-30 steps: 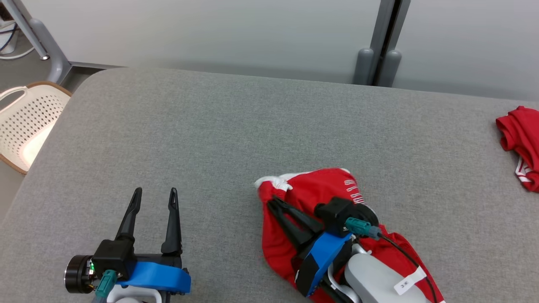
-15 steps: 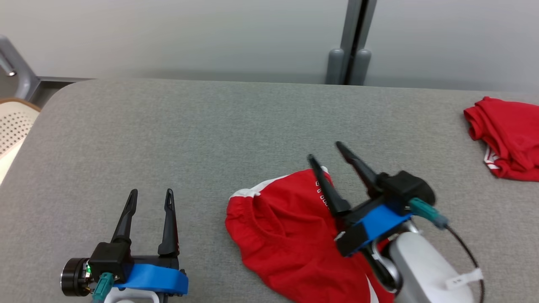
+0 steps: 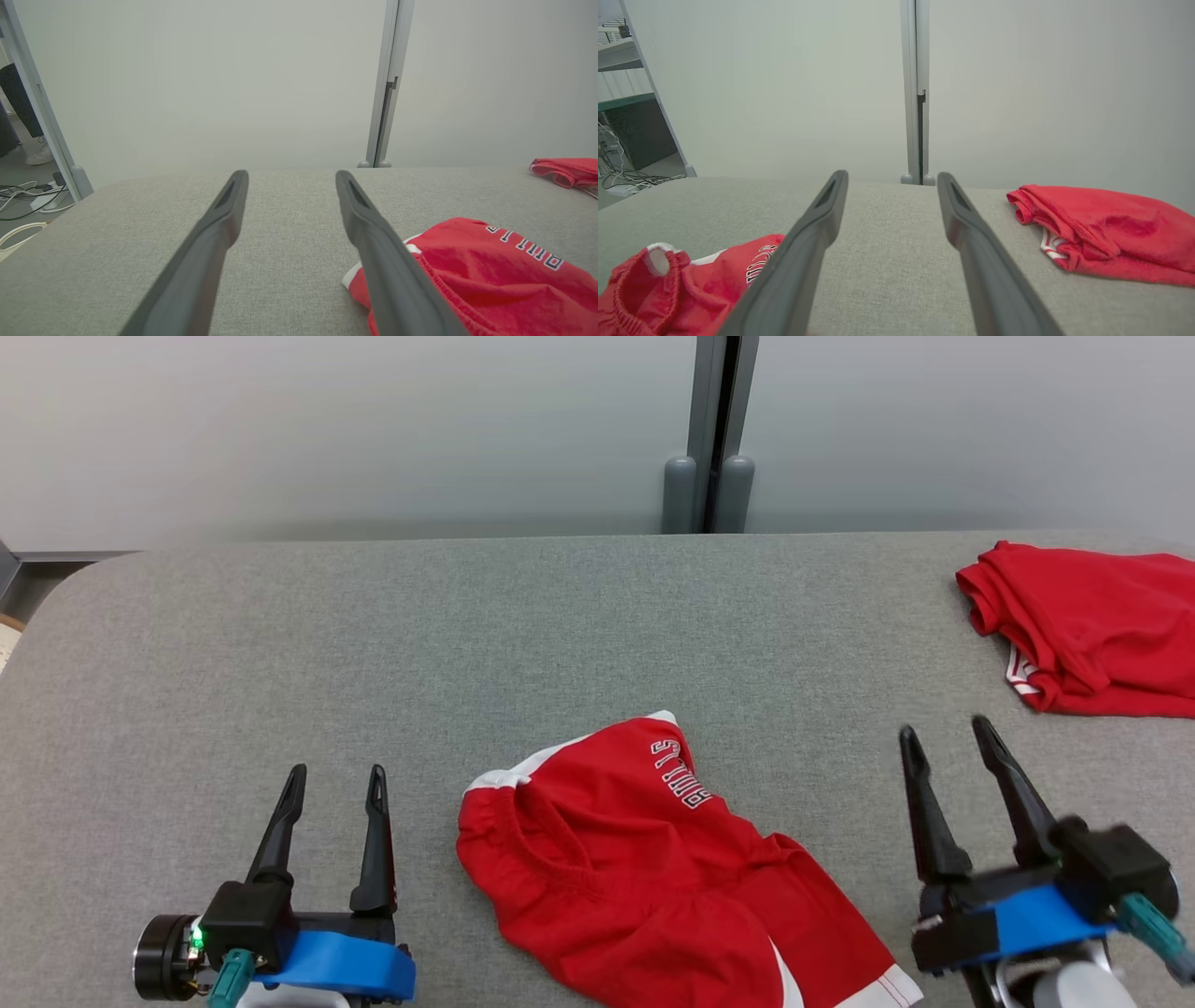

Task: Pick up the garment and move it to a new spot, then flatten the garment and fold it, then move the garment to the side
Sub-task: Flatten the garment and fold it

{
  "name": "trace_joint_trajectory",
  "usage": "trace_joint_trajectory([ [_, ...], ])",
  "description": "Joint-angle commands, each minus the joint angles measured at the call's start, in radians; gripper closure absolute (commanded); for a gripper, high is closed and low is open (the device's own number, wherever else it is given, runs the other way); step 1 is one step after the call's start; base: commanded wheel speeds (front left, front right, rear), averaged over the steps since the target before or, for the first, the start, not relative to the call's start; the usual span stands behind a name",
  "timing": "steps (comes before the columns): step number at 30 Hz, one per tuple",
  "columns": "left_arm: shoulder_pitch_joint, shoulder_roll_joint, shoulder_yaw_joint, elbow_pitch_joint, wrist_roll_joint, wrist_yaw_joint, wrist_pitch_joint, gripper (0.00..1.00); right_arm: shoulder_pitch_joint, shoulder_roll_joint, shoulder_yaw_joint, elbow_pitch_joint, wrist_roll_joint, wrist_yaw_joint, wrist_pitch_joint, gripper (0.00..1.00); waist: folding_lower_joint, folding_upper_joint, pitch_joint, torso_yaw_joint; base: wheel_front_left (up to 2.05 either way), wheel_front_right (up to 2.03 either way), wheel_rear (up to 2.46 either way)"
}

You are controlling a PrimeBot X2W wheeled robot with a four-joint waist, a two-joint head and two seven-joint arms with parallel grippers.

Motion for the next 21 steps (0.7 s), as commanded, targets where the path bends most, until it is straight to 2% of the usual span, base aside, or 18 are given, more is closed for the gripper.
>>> trace_joint_trajectory([
  [1,0.006,0.001,0.002,0.0,0.007,-0.003,-0.004,0.0,0.056,0.01,-0.029,-0.02,-0.006,0.001,-0.003,0.0,0.0,0.0,-0.004,-0.002,0.0,0.0,0.0],
  [8,0.009,0.001,-0.001,0.005,0.014,-0.009,-0.004,0.0,0.131,0.031,-0.064,-0.048,-0.009,0.001,-0.003,0.0,0.0,0.0,-0.006,-0.012,0.0,0.0,0.0],
  [13,-0.03,0.001,-0.02,0.019,0.023,-0.019,-0.004,0.0,0.12,0.039,-0.055,-0.048,-0.014,0.001,-0.003,0.0,0.0,0.0,-0.007,-0.024,0.0,0.0,0.0],
  [21,-0.153,0.01,-0.104,0.129,0.055,-0.038,-0.004,0.0,0.088,0.044,-0.037,-0.035,-0.018,0.001,-0.003,0.0,0.0,0.0,0.0,-0.039,0.0,0.0,0.0],
])
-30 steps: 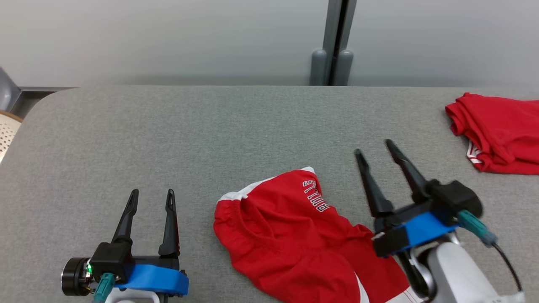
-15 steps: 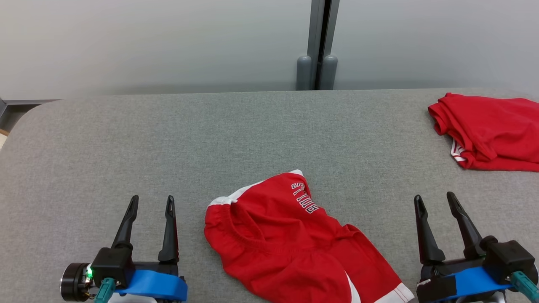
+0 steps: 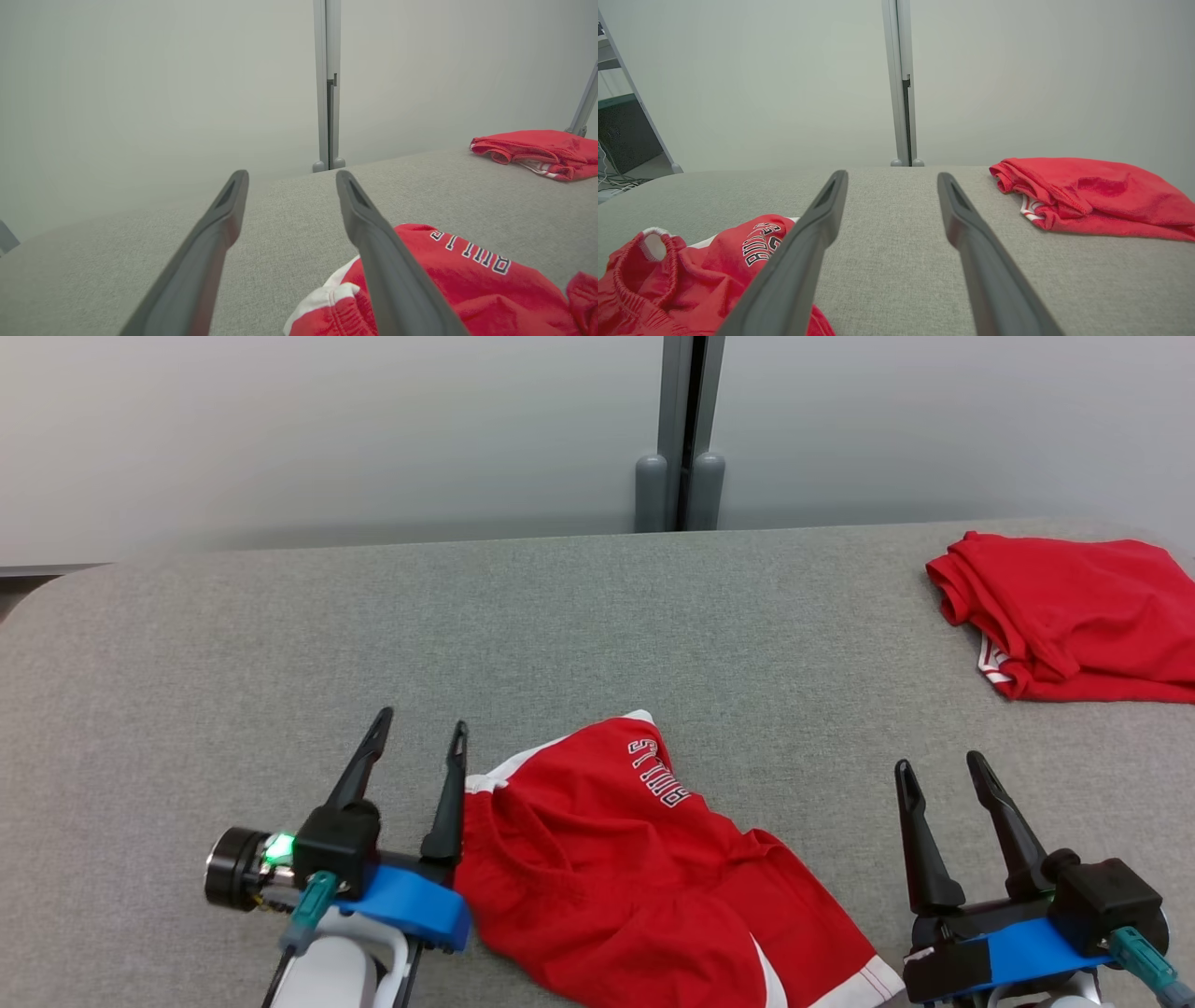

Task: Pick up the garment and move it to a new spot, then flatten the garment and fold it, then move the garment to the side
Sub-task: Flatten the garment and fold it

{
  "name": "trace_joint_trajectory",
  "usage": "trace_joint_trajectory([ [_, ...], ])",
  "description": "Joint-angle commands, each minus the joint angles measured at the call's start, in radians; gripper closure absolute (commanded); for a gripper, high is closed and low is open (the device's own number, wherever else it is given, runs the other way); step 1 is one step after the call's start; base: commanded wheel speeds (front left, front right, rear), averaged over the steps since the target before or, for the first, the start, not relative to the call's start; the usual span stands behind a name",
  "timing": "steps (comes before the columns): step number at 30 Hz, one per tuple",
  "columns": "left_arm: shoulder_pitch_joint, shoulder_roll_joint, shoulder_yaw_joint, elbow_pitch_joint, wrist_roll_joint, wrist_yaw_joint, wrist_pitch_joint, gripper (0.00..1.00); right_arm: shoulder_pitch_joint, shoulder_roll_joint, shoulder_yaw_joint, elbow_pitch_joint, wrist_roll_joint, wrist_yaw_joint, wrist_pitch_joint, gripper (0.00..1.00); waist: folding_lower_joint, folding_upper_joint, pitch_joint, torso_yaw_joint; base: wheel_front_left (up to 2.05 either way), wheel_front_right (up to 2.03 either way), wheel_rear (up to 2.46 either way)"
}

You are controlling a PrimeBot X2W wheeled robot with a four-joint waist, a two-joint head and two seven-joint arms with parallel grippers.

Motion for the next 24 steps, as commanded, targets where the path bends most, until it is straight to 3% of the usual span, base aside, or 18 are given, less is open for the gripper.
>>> trace_joint_trajectory([
  [1,-0.018,0.004,-0.003,0.0,0.005,-0.002,-0.004,0.0,-0.01,0.002,0.0,0.003,-0.006,0.001,-0.003,0.0,0.0,0.0,0.002,-0.002,0.0,0.0,0.0],
  [12,-0.113,0.043,-0.133,0.197,0.031,-0.015,0.127,0.0,-0.02,0.004,-0.014,0.015,0.002,0.001,-0.003,0.0,0.0,0.0,0.024,-0.032,0.0,0.0,0.0],
  [19,-0.091,0.084,-0.164,0.292,0.02,-0.018,0.233,0.0,-0.018,0.004,-0.022,0.019,0.011,0.001,-0.003,0.0,0.0,0.0,0.029,-0.04,0.0,0.0,0.0],
  [24,-0.092,0.104,-0.169,0.318,-0.004,-0.018,0.249,0.0,-0.021,0.005,-0.023,0.022,0.015,0.001,-0.003,0.0,0.0,0.0,0.035,-0.039,0.0,0.0,0.0],
])
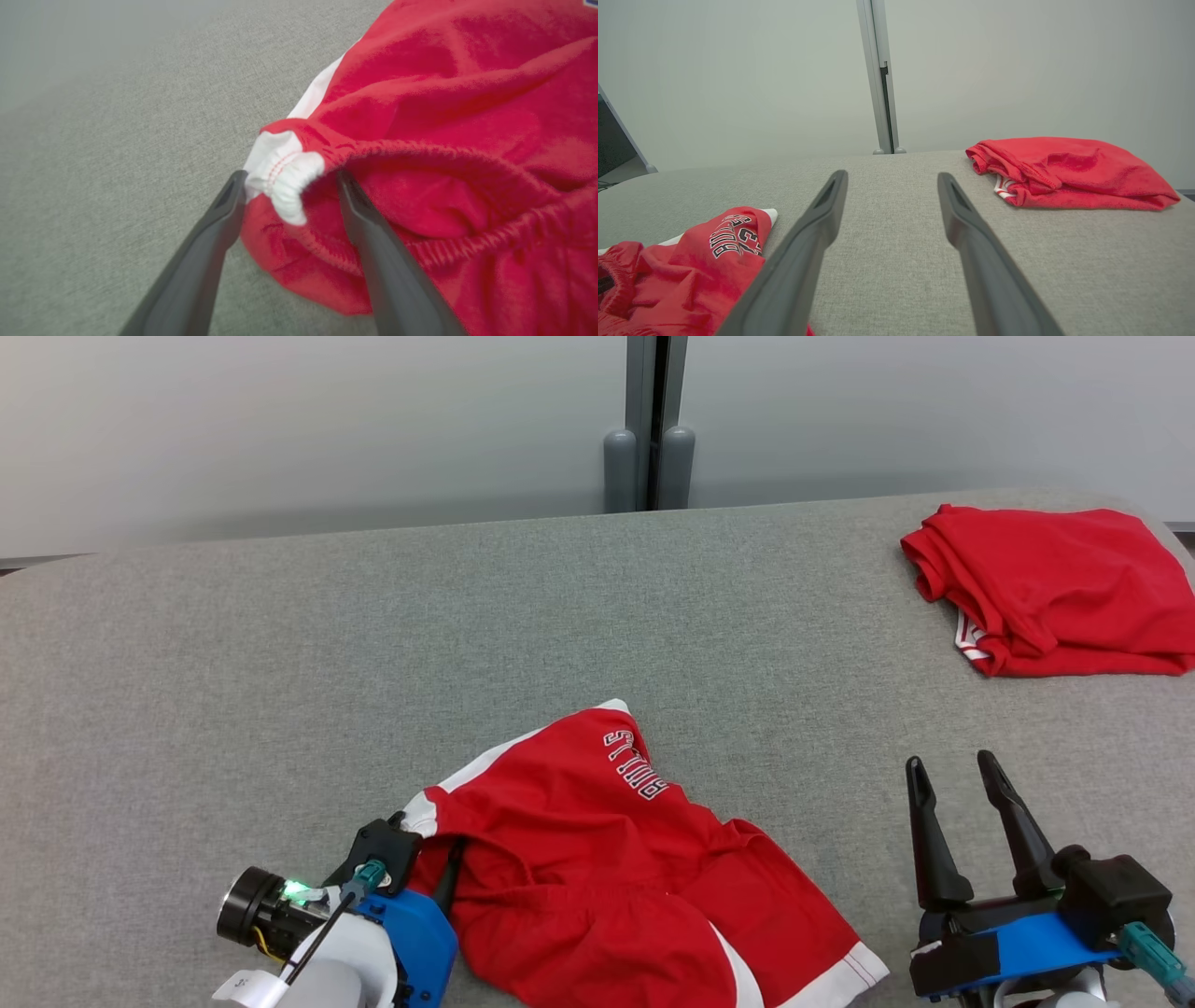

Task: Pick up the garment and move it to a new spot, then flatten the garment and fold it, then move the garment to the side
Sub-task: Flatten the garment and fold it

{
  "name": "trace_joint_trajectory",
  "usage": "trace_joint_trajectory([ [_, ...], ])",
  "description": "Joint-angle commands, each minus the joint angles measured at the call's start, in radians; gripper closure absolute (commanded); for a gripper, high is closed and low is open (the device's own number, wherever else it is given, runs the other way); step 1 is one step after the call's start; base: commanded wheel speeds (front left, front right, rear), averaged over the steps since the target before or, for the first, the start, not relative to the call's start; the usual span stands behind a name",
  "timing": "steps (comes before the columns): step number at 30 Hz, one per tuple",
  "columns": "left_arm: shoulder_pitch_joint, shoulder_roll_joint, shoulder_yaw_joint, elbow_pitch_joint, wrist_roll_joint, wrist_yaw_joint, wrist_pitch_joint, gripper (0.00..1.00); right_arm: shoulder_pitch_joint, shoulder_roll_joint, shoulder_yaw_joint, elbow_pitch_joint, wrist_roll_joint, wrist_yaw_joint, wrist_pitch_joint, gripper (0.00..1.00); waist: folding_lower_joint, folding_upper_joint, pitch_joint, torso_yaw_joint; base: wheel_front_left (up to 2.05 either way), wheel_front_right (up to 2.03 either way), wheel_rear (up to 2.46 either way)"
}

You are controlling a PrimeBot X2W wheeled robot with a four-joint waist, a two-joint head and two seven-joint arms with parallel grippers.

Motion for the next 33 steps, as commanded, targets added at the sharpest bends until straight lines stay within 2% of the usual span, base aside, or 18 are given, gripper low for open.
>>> trace_joint_trajectory([
  [1,-0.003,0.005,0.0,0.008,-0.011,-0.006,-0.004,0.0,-0.014,0.002,0.003,0.005,0.004,0.001,-0.003,0.0,0.0,0.0,0.002,0.001,0.0,0.0,0.0],
  [2,-0.009,0.003,0.0,0.014,-0.019,-0.006,-0.006,0.11,-0.017,0.001,0.005,0.006,0.006,0.001,-0.003,0.0,0.0,0.0,0.003,0.001,0.0,0.0,0.0],
  [3,-0.02,0.003,0.001,0.02,-0.025,-0.007,-0.013,0.64,-0.019,0.001,0.007,0.007,0.007,0.001,-0.003,0.0,0.0,0.0,0.004,0.0,0.0,0.0,0.0],
  [4,-0.031,0.005,0.0,0.025,-0.028,-0.007,-0.021,0.93,-0.019,0.001,0.011,0.008,0.008,0.001,-0.003,0.0,0.0,0.0,0.005,-0.001,0.0,0.0,0.0],
  [5,-0.042,0.005,0.0,0.029,-0.033,-0.007,-0.031,1.0,-0.019,0.001,0.012,0.009,0.009,0.001,-0.003,0.0,0.0,0.0,0.006,-0.001,0.0,0.0,0.0],
  [16,-0.27,0.041,0.053,0.07,-0.062,0.009,-0.16,1.0,-0.049,0.001,-0.034,-0.006,-0.01,0.001,-0.003,0.0,0.0,0.0,0.035,-0.036,0.0,0.0,0.0],
  [22,-0.4,0.089,0.084,0.162,-0.069,0.025,-0.213,1.0,-0.063,0.001,-0.067,-0.016,-0.012,0.001,-0.003,0.0,0.0,0.0,0.068,-0.066,0.0,0.0,0.0],
  [27,-0.43,0.106,0.102,0.232,-0.084,0.038,-0.241,1.0,-0.061,0.001,-0.066,-0.012,-0.005,0.001,-0.003,0.0,0.0,0.0,0.078,-0.074,0.0,0.0,0.0],
  [29,-0.42,0.103,0.099,0.256,-0.085,0.04,-0.247,0.0,-0.059,0.001,-0.063,-0.006,-0.001,0.001,-0.003,0.0,0.0,0.0,0.076,-0.072,0.0,0.0,0.0],
  [33,-0.372,0.091,0.096,0.264,-0.096,0.041,-0.255,0.0,-0.048,0.001,-0.061,0.006,0.0,0.001,-0.003,0.0,0.0,0.0,0.059,-0.06,0.0,0.0,0.0],
])
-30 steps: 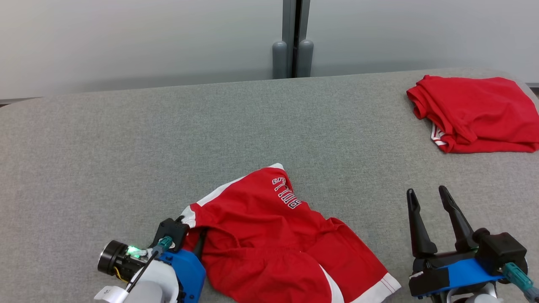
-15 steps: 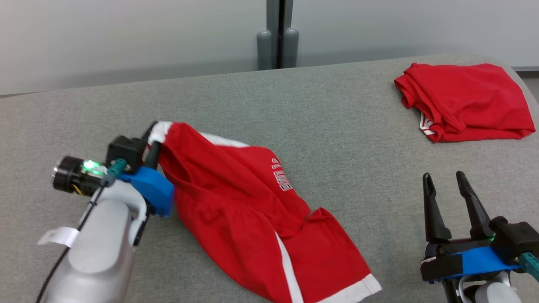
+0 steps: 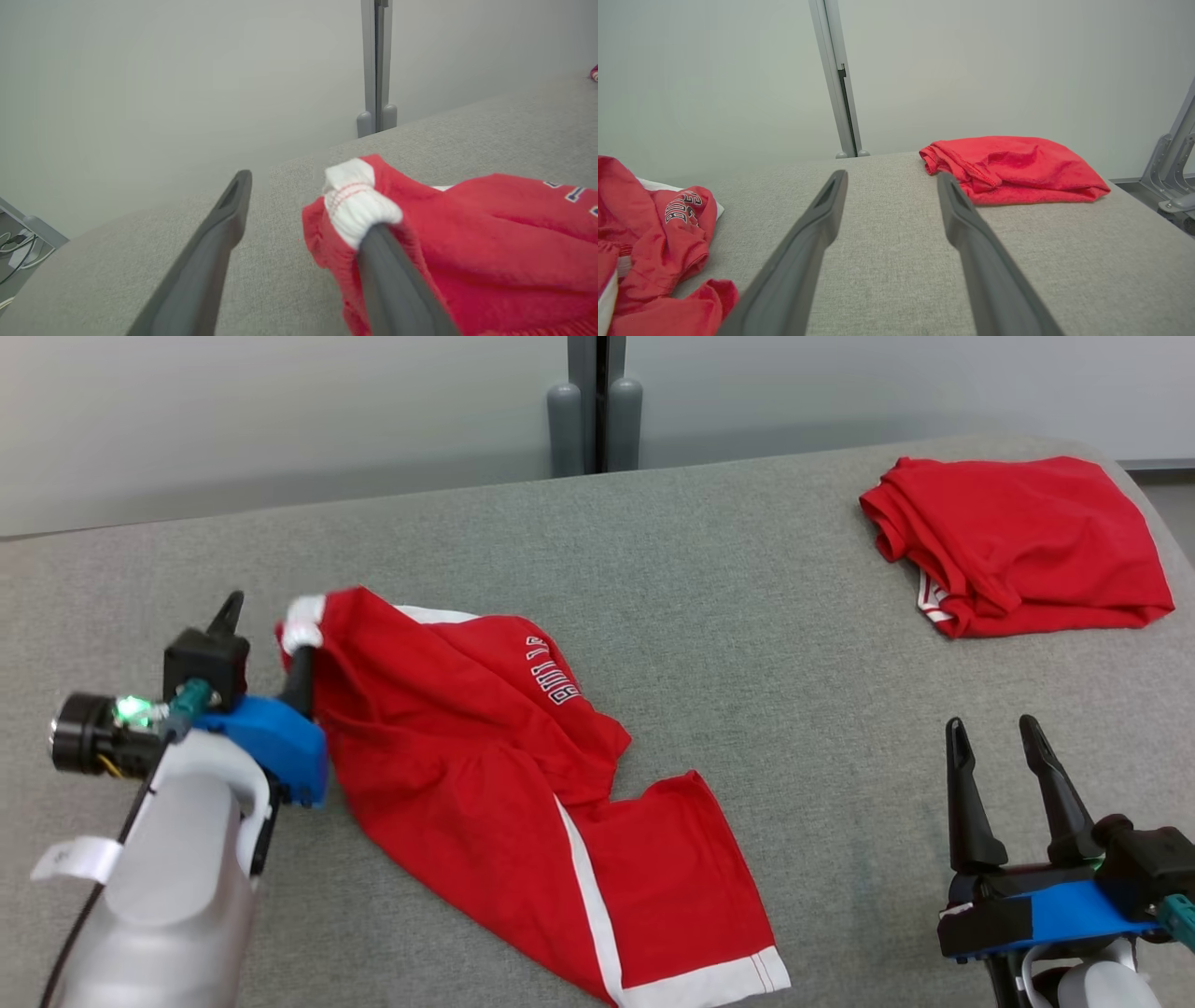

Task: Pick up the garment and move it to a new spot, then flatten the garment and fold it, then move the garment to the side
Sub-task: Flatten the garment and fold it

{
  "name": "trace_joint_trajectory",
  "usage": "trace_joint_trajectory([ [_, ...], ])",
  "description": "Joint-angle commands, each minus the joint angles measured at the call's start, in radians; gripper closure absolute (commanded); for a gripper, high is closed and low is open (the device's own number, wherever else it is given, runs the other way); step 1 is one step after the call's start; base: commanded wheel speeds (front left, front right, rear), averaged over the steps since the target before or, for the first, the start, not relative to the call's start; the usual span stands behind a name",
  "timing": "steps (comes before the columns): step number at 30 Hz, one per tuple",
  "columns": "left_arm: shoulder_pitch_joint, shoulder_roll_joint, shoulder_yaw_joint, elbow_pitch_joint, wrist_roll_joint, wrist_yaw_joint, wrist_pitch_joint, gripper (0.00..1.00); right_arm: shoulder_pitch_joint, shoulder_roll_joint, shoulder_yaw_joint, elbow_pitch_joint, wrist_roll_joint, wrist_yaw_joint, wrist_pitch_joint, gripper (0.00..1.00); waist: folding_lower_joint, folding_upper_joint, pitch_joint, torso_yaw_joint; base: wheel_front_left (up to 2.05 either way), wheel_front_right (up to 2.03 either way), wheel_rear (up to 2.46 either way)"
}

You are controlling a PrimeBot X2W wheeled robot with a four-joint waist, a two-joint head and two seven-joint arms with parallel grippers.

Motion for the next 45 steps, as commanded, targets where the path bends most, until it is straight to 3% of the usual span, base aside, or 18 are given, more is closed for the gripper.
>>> trace_joint_trajectory([
  [1,0.041,-0.006,0.003,-0.017,-0.015,0.0,-0.007,0.0,0.006,0.0,0.001,0.006,0.001,0.001,-0.003,0.0,-0.0001,0.0,-0.014,0.011,0.0,0.0,0.0],
  [12,0.346,-0.031,0.065,-0.381,-0.039,0.032,-0.007,0.0,0.034,0.0,-0.001,0.015,0.001,0.001,-0.003,0.0,-0.0001,0.0,-0.074,0.084,0.0,0.0,0.0],
  [30,0.54,-0.097,0.038,-0.42,-0.013,0.016,-0.008,0.0,0.065,0.0,0.005,0.036,-0.002,0.001,-0.003,0.0,-0.0001,0.0,-0.127,0.124,0.0,0.0,0.0],
  [45,0.672,-0.132,0.165,-0.734,0.017,0.087,-0.008,0.0,0.099,0.0,-0.002,0.014,0.012,0.001,-0.003,0.0,-0.0001,0.0,-0.146,0.145,0.0,0.0,0.0],
])
